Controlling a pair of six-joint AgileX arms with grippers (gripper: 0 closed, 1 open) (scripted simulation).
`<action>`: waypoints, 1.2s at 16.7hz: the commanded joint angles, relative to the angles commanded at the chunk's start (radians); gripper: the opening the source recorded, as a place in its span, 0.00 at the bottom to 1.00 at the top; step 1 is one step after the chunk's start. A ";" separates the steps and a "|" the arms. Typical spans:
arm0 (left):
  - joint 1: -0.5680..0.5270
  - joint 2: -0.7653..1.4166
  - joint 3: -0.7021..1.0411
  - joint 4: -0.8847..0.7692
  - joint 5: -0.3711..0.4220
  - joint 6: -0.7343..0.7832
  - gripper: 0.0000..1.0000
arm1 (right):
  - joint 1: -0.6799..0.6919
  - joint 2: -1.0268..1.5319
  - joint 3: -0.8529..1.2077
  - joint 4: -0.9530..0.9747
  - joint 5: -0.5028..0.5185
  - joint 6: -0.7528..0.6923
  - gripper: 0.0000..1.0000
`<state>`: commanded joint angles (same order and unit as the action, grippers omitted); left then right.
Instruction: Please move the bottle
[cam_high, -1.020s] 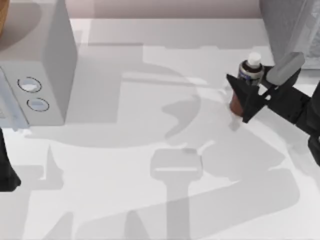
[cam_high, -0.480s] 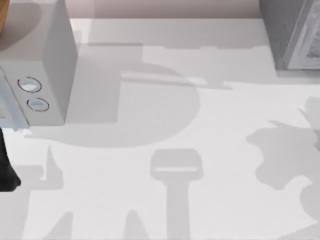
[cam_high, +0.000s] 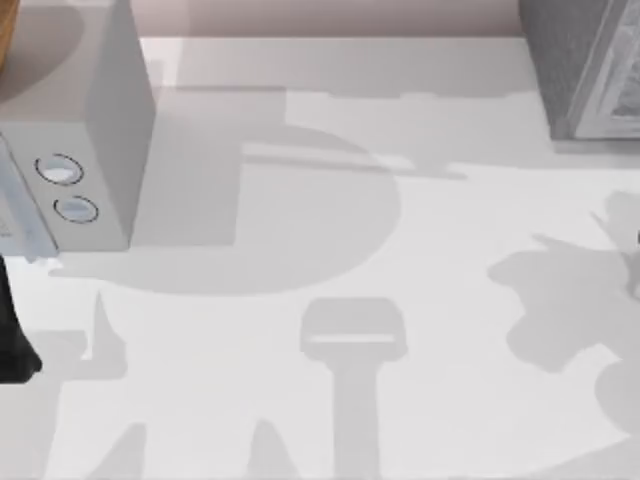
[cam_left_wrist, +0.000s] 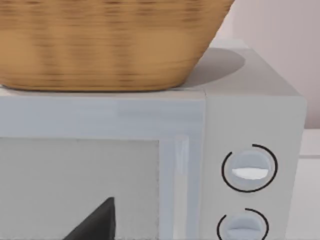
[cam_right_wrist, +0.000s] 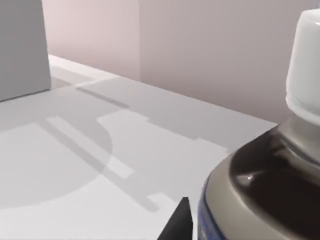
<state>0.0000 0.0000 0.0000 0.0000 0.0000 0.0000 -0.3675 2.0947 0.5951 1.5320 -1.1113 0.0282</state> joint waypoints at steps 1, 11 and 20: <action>0.000 0.000 0.000 0.000 0.000 0.000 1.00 | 0.017 0.027 0.014 0.012 0.016 -0.002 0.00; 0.000 0.000 0.000 0.000 0.000 0.000 1.00 | 0.109 0.174 0.086 0.069 0.115 -0.008 0.08; 0.000 0.000 0.000 0.000 0.000 0.000 1.00 | 0.109 0.174 0.086 0.069 0.115 -0.008 0.75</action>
<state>0.0000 0.0000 0.0000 0.0000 0.0000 0.0000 -0.2584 2.2687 0.6807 1.6005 -0.9960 0.0203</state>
